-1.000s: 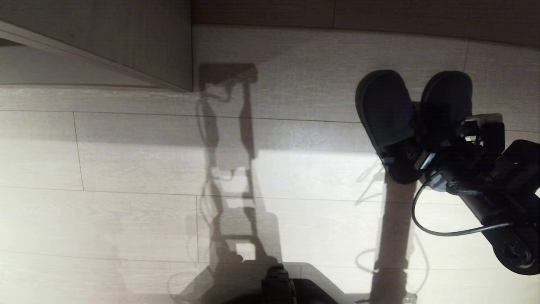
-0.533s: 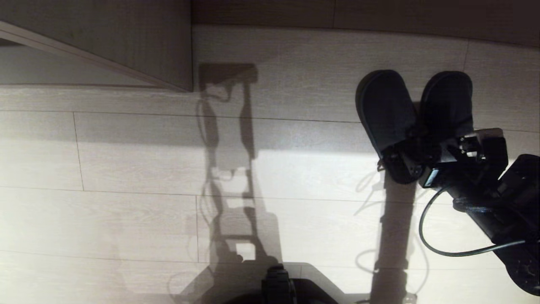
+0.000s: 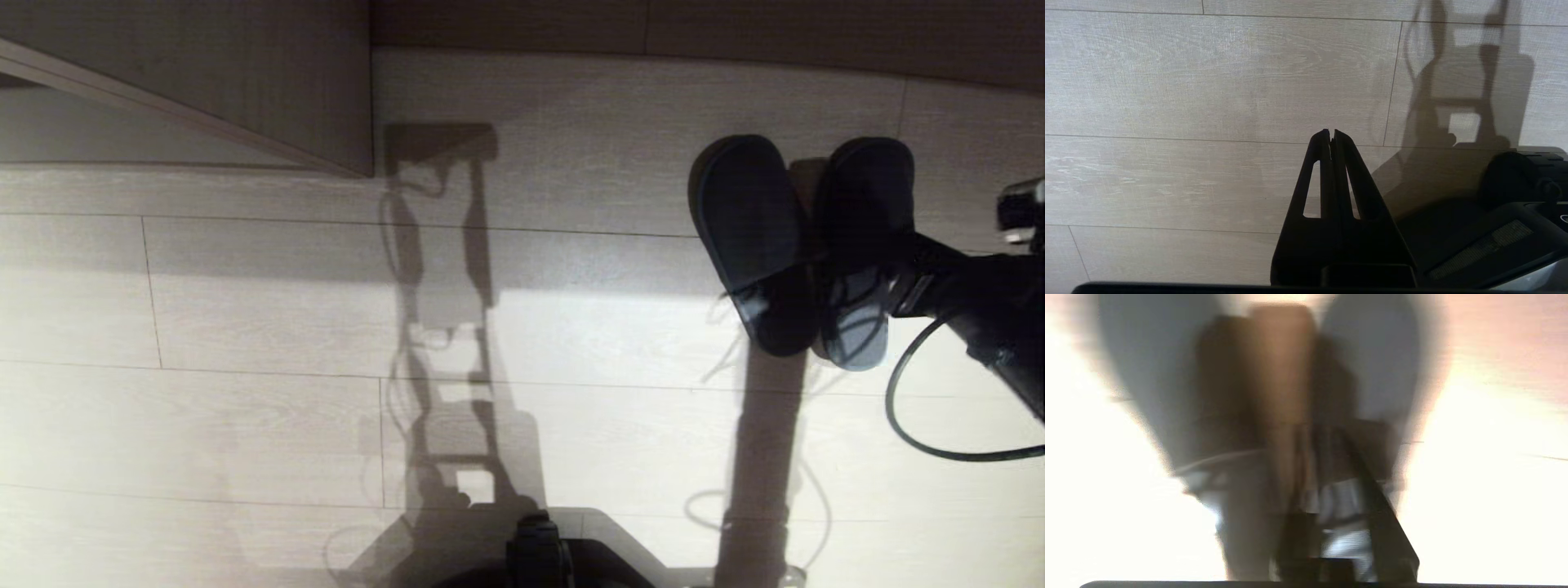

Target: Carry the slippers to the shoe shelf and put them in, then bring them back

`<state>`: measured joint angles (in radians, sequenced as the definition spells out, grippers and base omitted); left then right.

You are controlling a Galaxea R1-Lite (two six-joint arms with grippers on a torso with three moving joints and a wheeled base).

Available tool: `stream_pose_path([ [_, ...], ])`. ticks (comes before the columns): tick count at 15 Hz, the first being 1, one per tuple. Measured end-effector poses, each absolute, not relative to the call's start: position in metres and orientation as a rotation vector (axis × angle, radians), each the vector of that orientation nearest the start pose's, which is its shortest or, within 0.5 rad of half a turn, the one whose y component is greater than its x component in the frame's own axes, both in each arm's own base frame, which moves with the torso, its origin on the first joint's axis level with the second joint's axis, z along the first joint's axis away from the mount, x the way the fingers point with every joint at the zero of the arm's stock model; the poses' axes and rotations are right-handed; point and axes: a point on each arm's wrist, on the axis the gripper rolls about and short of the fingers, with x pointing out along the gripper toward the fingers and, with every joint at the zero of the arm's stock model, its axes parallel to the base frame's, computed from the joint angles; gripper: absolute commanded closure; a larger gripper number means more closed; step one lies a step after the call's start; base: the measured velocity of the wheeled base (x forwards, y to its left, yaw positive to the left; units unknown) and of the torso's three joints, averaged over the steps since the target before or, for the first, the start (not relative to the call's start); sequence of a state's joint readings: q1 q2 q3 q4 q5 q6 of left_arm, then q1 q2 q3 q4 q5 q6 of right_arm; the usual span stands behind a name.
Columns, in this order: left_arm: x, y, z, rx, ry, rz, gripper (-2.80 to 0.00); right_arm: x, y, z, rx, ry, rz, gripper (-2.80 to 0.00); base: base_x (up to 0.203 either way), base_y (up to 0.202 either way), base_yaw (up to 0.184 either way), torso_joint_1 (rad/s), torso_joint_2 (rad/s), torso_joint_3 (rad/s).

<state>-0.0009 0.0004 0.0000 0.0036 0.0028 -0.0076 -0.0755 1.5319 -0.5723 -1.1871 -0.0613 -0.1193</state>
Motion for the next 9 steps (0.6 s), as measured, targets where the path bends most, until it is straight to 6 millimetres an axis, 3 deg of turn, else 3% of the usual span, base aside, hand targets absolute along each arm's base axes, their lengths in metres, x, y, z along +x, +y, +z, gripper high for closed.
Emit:
stream_pose_path([
  [2,-0.023,0.0,0.075,-0.007,0.004,0.002,0.0,0.256,-0.053,0.241,-0.175,-0.248,-0.292,0.0,0.0,0.0,0.0,0.0,0.0,0.0],
  [4,-0.023,0.0,0.075,-0.007,0.004,0.002,0.0,0.263,-0.075,0.245,-0.233,-0.247,-0.378,0.0,0.0,0.0,0.0,0.0,0.0,0.0],
  [9,-0.023,0.0,0.075,-0.007,0.004,0.002,0.0,0.294,-0.097,0.234,-0.265,-0.269,-0.428,0.0,0.0,0.0,0.0,0.0,0.0,0.0],
])
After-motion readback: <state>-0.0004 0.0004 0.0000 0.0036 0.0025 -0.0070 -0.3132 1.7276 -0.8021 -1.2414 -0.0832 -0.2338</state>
